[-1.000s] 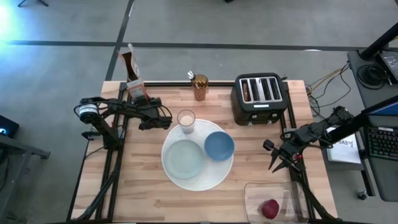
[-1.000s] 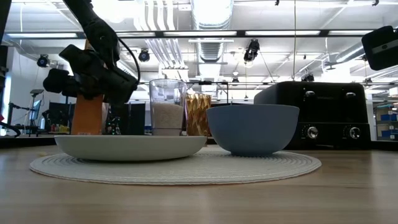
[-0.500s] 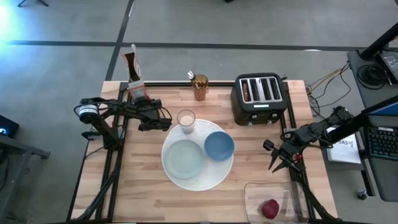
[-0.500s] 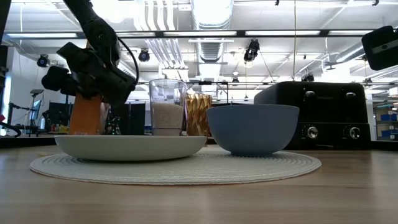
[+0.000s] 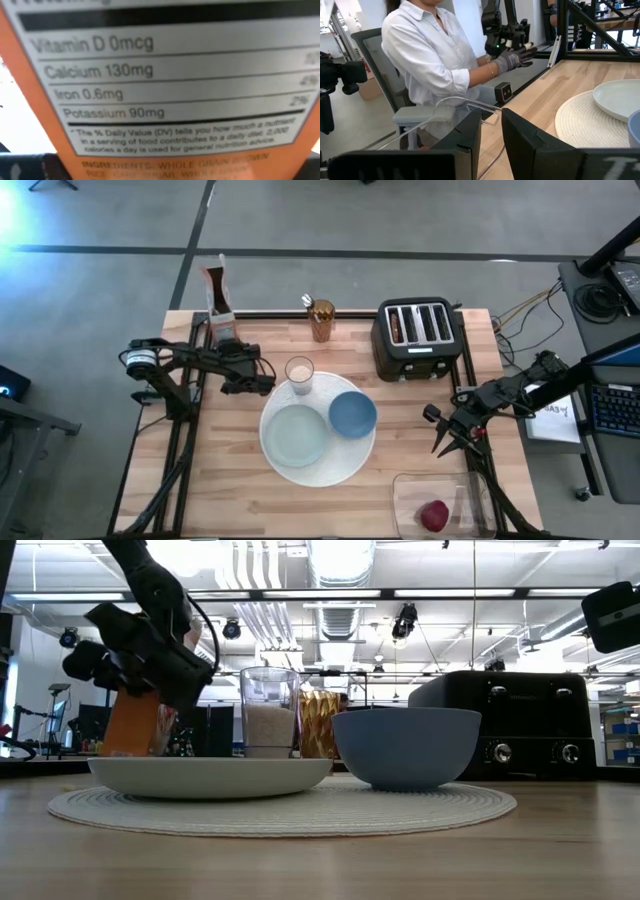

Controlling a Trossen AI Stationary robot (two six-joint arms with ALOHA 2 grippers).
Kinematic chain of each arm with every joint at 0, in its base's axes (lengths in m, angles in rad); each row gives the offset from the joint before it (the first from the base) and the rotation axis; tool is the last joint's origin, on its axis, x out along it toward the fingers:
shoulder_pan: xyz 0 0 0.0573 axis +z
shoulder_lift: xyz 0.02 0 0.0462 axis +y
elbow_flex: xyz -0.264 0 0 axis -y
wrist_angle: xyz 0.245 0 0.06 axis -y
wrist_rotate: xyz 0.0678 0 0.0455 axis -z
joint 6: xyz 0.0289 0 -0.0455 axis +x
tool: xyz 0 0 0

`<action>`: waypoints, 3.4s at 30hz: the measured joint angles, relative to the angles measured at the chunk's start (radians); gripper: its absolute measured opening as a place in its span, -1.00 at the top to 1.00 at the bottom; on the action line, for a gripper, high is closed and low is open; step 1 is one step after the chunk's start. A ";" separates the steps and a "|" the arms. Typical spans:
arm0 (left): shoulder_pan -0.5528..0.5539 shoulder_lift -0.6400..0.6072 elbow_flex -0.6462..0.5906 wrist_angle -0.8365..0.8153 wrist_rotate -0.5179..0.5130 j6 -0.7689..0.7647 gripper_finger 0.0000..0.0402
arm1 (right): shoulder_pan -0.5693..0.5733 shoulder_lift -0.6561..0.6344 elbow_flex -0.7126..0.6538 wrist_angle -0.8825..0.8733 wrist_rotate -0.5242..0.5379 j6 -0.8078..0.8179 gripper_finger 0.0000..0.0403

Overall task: Arrange a breakfast setting
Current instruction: Pour the cereal into the bowl

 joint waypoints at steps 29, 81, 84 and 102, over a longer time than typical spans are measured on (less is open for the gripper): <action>-0.347 -0.251 -0.012 -0.281 0.139 -0.161 -0.25 | 0.000 0.000 0.000 0.000 0.000 0.000 0.66; -0.858 -0.633 0.290 -0.289 0.670 0.390 -0.16 | 0.000 0.000 0.000 0.001 0.000 0.000 0.66; -0.858 -0.642 0.332 -0.290 0.682 0.434 -0.16 | 0.000 0.000 0.000 0.001 0.000 0.000 0.66; -0.864 -0.644 0.433 -0.289 0.903 0.518 -0.16 | 0.000 0.000 0.000 0.002 0.000 0.000 0.66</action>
